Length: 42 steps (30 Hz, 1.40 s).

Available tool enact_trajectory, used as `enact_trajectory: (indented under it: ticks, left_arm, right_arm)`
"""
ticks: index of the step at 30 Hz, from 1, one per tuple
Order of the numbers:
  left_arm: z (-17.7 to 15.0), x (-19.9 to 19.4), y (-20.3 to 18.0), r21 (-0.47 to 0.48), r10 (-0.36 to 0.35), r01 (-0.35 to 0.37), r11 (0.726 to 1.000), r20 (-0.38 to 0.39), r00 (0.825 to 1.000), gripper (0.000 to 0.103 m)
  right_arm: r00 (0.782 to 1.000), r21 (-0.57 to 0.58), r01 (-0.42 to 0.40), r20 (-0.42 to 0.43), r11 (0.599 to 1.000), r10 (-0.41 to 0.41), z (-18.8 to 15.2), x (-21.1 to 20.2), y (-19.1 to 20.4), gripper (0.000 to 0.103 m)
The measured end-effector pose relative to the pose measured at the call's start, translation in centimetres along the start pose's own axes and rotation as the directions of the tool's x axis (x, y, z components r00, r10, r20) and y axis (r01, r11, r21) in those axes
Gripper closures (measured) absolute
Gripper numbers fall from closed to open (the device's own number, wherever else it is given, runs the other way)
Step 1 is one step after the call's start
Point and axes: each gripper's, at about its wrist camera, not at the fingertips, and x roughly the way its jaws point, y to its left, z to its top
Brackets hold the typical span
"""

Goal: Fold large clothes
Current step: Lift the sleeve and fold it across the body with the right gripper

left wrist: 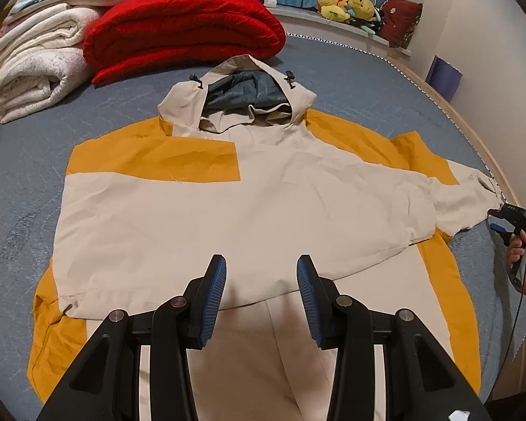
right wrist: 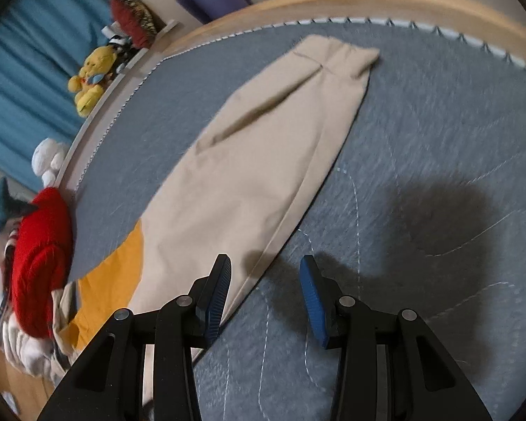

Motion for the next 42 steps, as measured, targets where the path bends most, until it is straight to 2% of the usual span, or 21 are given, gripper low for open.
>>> enact_trajectory:
  ticks: [4,9,14,16,22,25,29,34,38,42]
  left_arm:
    - [0.4,0.6,0.7,-0.019,0.0,0.0,1.0,-0.008,1.0,0.064]
    - [0.8,1.0,1.3,-0.025,0.007,-0.007,1.0,-0.008,1.0,0.064]
    - [1.1,1.6,1.6,-0.038,0.01,-0.011,0.999,-0.014,1.0,0.064]
    - [1.2,1.7,1.6,-0.037,0.013,-0.014,0.999,-0.013,1.0,0.064]
    - [1.4,1.8,2.2,-0.051,0.021,-0.022,0.998,-0.01,1.0,0.064]
    - [1.6,1.6,2.5,-0.059,0.021,-0.021,0.998,-0.006,1.0,0.064]
    - [1.8,1.1,2.7,-0.062,0.018,-0.017,0.998,0.002,1.0,0.064]
    - [2.3,0.3,3.8,-0.105,0.024,-0.023,0.994,0.009,1.0,0.064]
    - [2.5,-0.7,5.3,-0.145,0.038,-0.035,0.989,0.015,0.999,0.064]
    - [2.2,-2.1,6.6,-0.16,0.047,-0.042,0.986,0.024,0.999,0.064]
  right_arm:
    - [1.0,0.005,0.016,0.02,1.0,-0.016,0.3,1.0,0.1,0.061]
    - [0.998,0.081,-0.028,0.049,0.996,0.025,1.6,1.5,-1.0,0.062]
    - [0.996,0.119,-0.037,0.091,0.992,0.026,2.7,2.0,-1.7,0.066]
    - [0.994,0.125,-0.038,0.102,0.991,0.025,3.1,2.1,-1.9,0.07]
    - [0.992,0.178,-0.024,0.129,0.984,0.001,3.8,2.0,-2.4,0.09]
    - [0.986,0.161,-0.019,0.169,0.987,-0.009,4.0,1.2,-1.3,0.097]
    - [0.968,0.017,0.01,0.25,1.0,-0.014,4.2,-1.5,3.4,0.1]
    - [0.955,-0.202,-0.027,0.284,0.979,0.084,2.5,-5.3,11.2,0.1]
    - [0.949,-0.387,-0.096,0.243,0.917,0.202,-1.7,-8.2,18.7,0.1]
    - [0.942,-0.553,-0.197,0.123,0.809,0.313,-8.5,-10.2,26.1,0.1]
